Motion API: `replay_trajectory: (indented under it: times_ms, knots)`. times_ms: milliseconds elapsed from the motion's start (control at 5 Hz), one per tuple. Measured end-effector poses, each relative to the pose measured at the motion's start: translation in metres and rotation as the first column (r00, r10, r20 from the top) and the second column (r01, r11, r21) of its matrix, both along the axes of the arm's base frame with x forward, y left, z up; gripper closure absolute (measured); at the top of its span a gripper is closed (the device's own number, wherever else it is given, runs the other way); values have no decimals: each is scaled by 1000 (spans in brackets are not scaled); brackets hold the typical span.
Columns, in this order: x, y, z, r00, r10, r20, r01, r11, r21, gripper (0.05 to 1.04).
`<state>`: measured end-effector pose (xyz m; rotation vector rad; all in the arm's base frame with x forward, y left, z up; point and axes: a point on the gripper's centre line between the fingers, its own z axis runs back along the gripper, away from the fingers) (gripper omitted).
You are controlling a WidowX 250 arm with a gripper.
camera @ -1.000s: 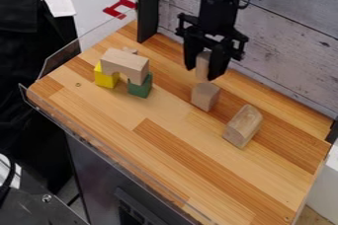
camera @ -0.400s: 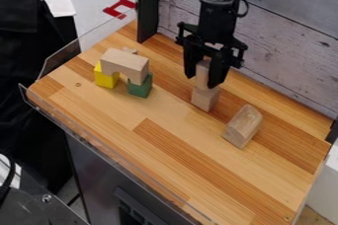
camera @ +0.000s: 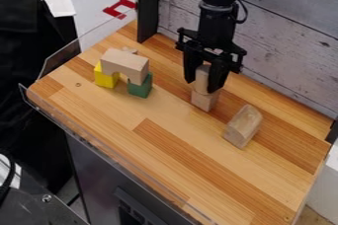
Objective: Put the cylinder on top of the cube in the middle of the table
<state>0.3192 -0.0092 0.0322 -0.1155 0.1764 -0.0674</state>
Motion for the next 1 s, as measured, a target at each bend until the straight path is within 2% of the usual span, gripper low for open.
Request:
replay_trajectory:
  times_ms: [200,400,600,800,1000]
  knots:
    - [-6,-1,-5,1000,4,-16,-4,1000,-1,462]
    - [-6,-1,-7,1000,23,-7,-23,1000,2,166]
    - [-6,-1,-12,996,90,5,-90,996,20,75]
    - [-5,0,-13,991,125,52,-126,992,25,84]
    - [0,7,24,992,98,84,-102,994,46,84]
